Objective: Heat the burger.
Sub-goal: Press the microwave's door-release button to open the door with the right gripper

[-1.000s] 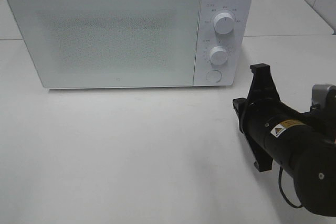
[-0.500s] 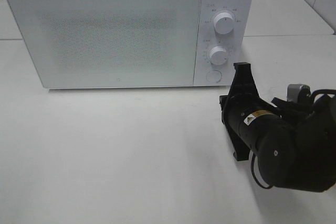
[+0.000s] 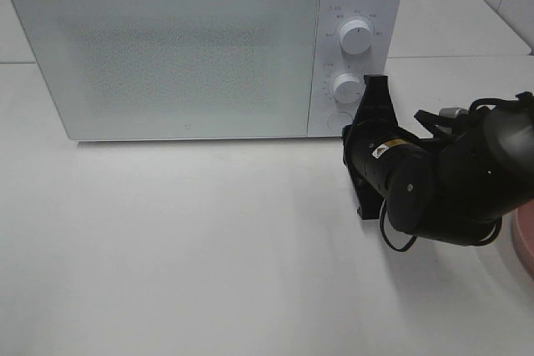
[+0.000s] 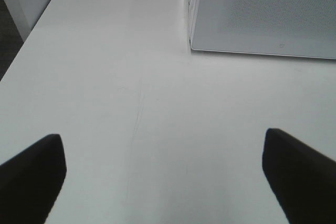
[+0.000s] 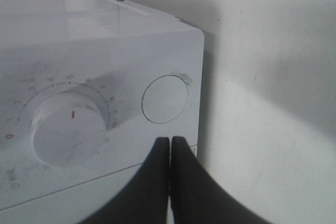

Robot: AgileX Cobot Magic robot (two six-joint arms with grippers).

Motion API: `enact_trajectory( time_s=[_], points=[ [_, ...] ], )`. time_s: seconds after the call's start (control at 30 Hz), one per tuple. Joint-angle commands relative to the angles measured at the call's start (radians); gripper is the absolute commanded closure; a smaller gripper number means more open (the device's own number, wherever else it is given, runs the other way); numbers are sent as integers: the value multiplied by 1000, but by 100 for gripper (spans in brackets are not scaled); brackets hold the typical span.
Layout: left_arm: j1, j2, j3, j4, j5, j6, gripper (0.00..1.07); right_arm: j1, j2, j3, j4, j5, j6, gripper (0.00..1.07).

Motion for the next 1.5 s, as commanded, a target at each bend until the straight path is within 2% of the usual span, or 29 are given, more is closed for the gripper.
enact_trajectory(
  time_s=[0.03,0.23,0.83,1.5],
  points=[
    [-5,-23,2,-8,-15,3,13,-18,21,-36,-19,13,-2,107],
    [-5,-23,2,-8,-15,3,13,-65,54,-97,-40,30,-14,107],
    [-5,-23,2,-8,-15,3,13,-76,143,-180,-57,26,-10,107],
    [-5,-20,2,-8,-15,2,13,-88,189,-220,-31,-53,-28,107]
  ],
)
